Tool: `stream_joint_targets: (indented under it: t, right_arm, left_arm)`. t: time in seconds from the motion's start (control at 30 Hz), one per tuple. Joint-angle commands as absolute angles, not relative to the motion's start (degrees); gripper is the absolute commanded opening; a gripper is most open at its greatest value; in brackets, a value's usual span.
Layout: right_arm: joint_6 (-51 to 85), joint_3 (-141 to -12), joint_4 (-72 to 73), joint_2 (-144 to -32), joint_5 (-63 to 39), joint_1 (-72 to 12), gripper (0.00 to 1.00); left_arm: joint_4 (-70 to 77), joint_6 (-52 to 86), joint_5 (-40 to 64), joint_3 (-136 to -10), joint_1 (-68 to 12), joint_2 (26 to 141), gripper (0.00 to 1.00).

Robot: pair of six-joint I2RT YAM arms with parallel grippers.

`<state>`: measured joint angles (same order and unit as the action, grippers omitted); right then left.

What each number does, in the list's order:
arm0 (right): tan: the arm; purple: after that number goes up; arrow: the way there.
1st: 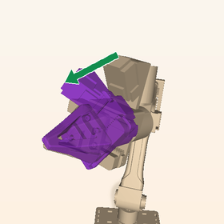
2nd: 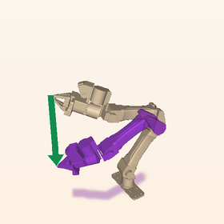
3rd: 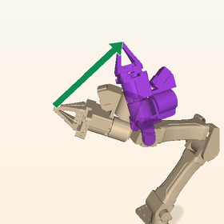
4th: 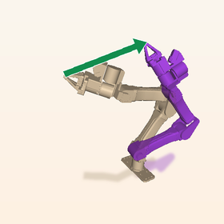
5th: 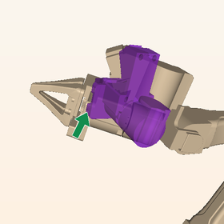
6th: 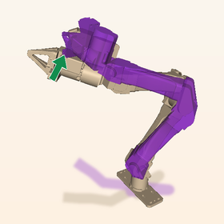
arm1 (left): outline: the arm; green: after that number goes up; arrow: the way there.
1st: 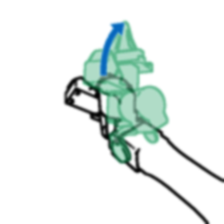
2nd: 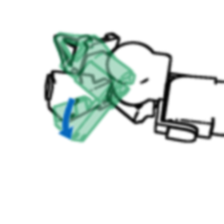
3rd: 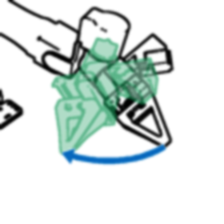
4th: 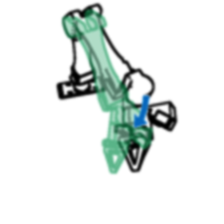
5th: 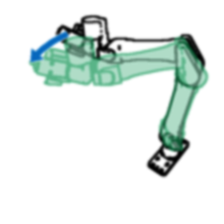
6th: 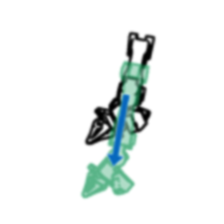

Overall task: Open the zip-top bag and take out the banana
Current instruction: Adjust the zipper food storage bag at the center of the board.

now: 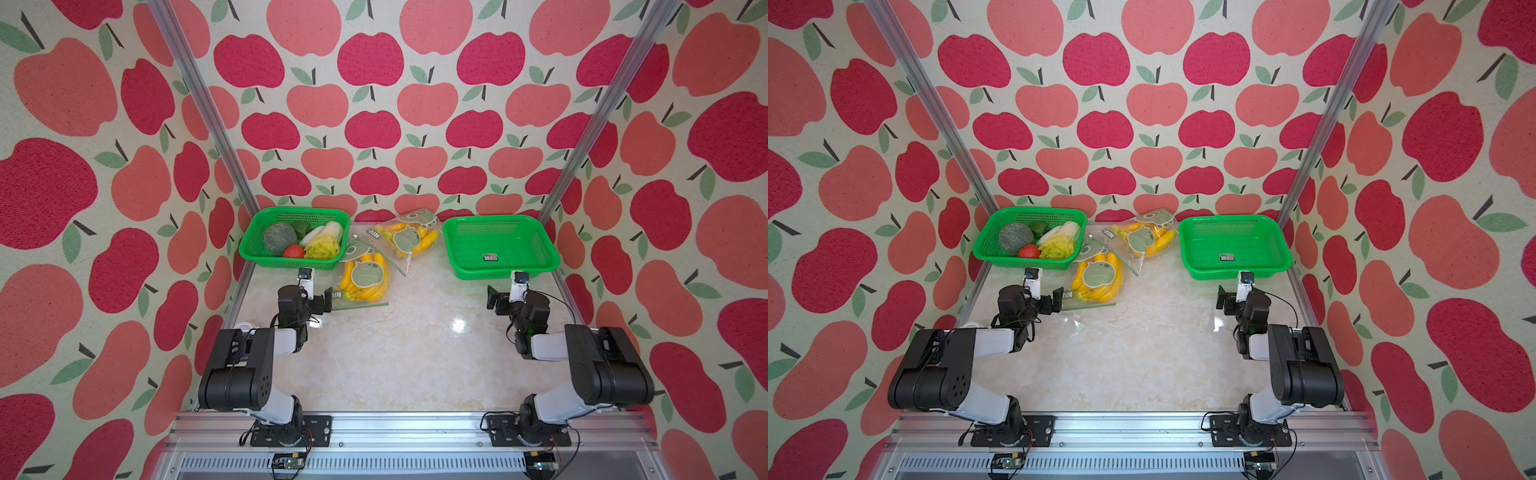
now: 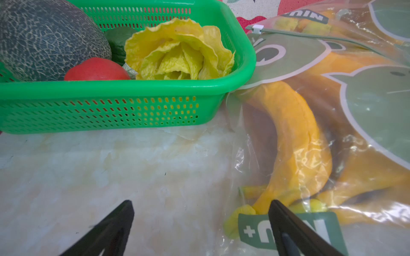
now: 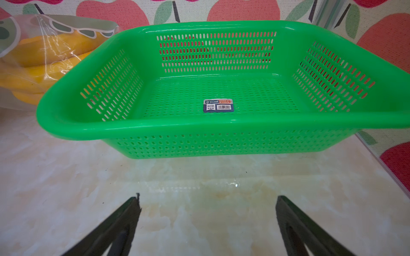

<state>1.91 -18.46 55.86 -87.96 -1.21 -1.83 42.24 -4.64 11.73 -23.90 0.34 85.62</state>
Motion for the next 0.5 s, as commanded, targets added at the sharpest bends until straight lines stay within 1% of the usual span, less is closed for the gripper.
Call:
stream_joint_targets:
  t: [0.0, 0.1, 0.2, 0.27, 0.33, 0.4, 0.47]
  right_arm:
    - [1.32, -17.01, 57.29, -84.52, -2.07, -2.99, 0.99]
    - [-1.43, -17.58, 51.69, -78.66, -0.08, -5.67, 0.99]
    - [-3.81, -18.35, 45.25, -70.93, 0.2, -8.71, 0.99]
    - [-1.17, -19.37, 40.55, -64.83, -2.11, -9.38, 0.99]
    - [2.93, -20.23, 36.77, -59.36, -2.38, -9.76, 0.99]
    - [8.65, -21.19, 32.16, -54.26, -0.41, -9.78, 0.99]
    - [15.24, -22.79, 24.89, -49.49, 2.51, -9.67, 0.99]
  left_arm:
    - [38.11, -6.02, 9.81, -24.22, -0.41, 79.42, 0.98]
    - [32.86, -6.01, 8.02, -24.18, -1.81, 71.39, 0.98]
    - [23.5, -2.77, 4.38, -26.55, -3.12, 62.77, 0.98]
    - [15.93, 1.96, 0.46, -28.99, -3.75, 56.41, 0.98]
    - [10.08, 8.13, -1.96, -31.05, -3.8, 52.4, 0.98]
    - [3.69, 14.66, -3.45, -33.3, -3.61, 49.16, 0.98]
    - [-5.81, 26.23, -8.15, -35.6, -3.37, 46.6, 0.98]
